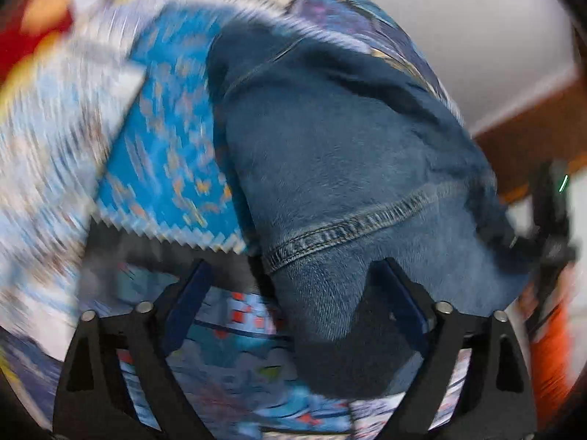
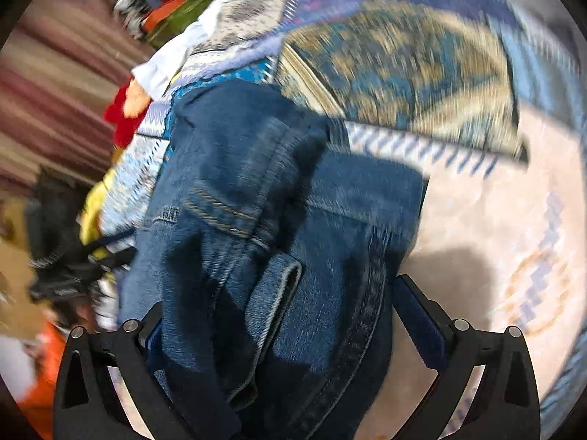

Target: Fold large clothes

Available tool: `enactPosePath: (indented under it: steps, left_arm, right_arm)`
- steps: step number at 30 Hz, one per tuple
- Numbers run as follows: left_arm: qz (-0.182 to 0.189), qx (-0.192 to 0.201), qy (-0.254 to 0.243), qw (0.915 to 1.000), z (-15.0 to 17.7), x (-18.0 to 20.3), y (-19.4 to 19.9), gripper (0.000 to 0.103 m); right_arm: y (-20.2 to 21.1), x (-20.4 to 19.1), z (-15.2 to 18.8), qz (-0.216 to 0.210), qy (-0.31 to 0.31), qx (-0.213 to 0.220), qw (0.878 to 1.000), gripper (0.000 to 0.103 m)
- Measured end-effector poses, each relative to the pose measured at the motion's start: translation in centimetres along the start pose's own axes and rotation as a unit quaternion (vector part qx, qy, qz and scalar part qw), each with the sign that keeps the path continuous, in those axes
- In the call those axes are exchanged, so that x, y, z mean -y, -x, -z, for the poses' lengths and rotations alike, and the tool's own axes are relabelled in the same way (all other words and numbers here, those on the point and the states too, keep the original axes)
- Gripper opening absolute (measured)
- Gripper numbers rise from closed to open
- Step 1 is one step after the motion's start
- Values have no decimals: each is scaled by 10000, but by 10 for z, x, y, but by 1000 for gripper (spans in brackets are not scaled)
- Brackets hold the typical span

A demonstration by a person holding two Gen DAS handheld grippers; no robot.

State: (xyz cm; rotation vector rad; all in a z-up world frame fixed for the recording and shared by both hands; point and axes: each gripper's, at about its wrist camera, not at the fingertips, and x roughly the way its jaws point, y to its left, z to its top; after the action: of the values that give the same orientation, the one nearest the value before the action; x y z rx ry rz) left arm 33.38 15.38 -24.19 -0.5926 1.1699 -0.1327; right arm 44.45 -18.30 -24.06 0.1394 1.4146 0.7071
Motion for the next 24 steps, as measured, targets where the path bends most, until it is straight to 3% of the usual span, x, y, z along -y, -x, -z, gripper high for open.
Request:
enactPosePath:
  steps: [2,11,14,17,18,19,24]
  left_arm:
    - [452,-186,420,9979,-5,-10,-15,96]
    - [994,-472,525,9925,-29,7,-61,100]
    - [928,-405,446,9939,-33,13,-64,97]
    - [788,-240,413,9957,-33,17,-53,80]
    - [735,-210,320,9966,-33,20,-48,75]
    - [659,-136,181,9976,-33,27,-41,72]
    - [312,114,-496,9982,-32,61,-3,62]
  right_arm:
    - [-7,9,1,-281,-232,-80,9993,103]
    - [-30,-9,-22,-227,57,-104,9997,103]
    - [-38,-13,-28,-168,27,-109,9998,102]
    - [-37,-12,-29,-235,-103,-46,9997,85]
    - [-36,-13,-28,-422,-158,-142,9989,71]
    - [-36,-15,-28,-467,-166,-207,9986,65]
    - [-18,-32,-13,-446,-139,-230,9986,55]
